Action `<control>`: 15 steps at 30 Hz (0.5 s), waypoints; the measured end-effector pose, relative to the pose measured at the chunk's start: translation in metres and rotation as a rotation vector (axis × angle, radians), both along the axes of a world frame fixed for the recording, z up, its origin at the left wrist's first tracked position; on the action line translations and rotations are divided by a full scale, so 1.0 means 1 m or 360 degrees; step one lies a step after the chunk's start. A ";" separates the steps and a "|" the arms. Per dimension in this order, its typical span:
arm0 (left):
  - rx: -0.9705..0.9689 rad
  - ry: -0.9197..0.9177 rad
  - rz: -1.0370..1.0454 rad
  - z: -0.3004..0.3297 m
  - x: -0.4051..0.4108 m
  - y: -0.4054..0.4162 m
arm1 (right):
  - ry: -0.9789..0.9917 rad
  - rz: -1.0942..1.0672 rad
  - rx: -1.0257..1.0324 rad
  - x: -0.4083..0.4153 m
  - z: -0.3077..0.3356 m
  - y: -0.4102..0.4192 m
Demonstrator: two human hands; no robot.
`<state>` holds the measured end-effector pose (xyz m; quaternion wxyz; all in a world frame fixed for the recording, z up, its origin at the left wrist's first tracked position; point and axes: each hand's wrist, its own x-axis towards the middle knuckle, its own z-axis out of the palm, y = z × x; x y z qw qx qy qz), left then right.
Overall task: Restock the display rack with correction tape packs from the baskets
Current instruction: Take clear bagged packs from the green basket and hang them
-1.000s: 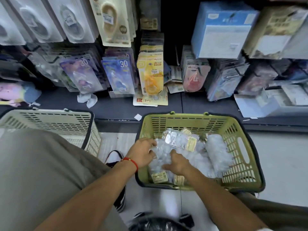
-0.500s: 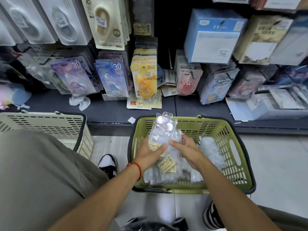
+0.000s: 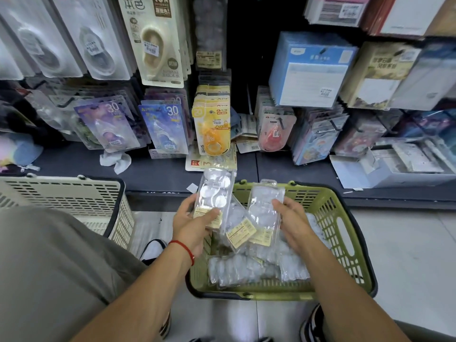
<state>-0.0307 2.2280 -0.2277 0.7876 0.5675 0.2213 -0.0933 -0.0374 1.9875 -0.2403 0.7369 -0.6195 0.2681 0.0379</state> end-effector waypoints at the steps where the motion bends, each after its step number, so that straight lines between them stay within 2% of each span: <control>1: -0.0032 -0.0012 0.0041 0.003 0.002 0.002 | -0.0031 -0.0055 0.0031 0.003 0.004 -0.004; 5: -0.0125 -0.0026 0.0056 0.011 0.006 0.004 | -0.0148 -0.0204 0.0212 0.011 0.025 -0.018; 9: -0.0063 -0.0086 -0.0010 0.018 0.011 0.008 | -0.0204 -0.0317 0.0268 0.016 0.045 -0.032; 15: -0.0018 -0.0188 -0.0265 0.033 0.002 -0.007 | -0.0215 0.0127 0.0328 0.021 0.057 0.018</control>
